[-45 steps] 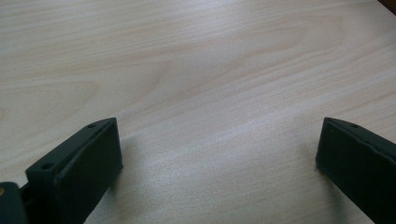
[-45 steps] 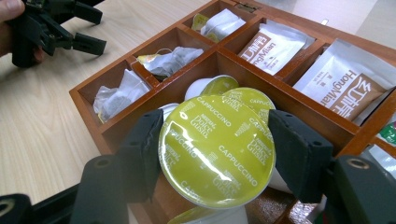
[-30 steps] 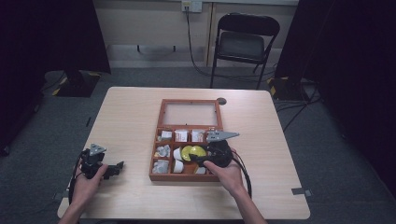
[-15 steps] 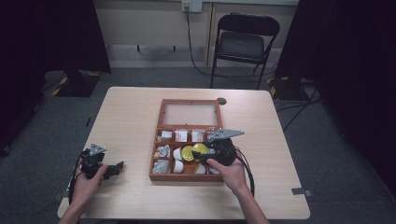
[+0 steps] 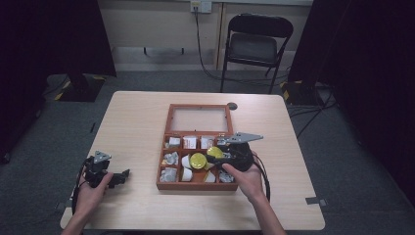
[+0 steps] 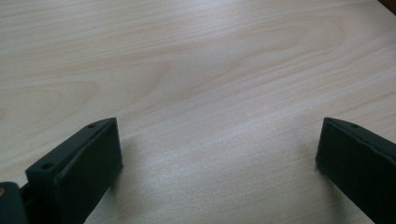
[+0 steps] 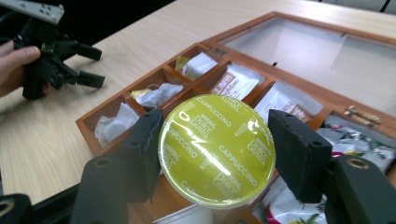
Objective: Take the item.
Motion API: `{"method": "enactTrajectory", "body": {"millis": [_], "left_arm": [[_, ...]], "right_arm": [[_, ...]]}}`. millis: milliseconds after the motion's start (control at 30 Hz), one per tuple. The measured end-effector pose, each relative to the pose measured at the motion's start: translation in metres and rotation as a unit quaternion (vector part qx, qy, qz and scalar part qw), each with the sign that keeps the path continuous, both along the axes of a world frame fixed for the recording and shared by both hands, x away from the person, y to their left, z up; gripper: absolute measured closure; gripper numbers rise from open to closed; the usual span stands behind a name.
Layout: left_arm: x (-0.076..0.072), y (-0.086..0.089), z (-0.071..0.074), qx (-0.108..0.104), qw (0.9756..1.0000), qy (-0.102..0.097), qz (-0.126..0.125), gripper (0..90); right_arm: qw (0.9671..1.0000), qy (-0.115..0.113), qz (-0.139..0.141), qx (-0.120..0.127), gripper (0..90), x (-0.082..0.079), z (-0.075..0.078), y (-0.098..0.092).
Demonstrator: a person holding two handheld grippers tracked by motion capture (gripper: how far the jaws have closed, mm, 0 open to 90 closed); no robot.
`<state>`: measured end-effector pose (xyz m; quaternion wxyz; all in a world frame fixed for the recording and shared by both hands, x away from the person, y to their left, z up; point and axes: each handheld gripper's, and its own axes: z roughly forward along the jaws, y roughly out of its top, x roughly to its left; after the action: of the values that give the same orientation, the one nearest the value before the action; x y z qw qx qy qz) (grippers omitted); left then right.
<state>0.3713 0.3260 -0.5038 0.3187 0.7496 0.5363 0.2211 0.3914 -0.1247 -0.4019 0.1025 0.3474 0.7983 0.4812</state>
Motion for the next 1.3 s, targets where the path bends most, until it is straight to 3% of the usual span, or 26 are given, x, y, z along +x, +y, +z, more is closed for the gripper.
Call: {"method": "enactTrajectory", "body": {"millis": [1300], "left_arm": [[0.0, 0.0, 0.0, 0.0, 1.0, 0.001, -0.001, 0.0]], "right_arm": [[0.9977, -0.024, -0.054, 0.032, 37.9, 0.004, 0.02, -0.045]]}}
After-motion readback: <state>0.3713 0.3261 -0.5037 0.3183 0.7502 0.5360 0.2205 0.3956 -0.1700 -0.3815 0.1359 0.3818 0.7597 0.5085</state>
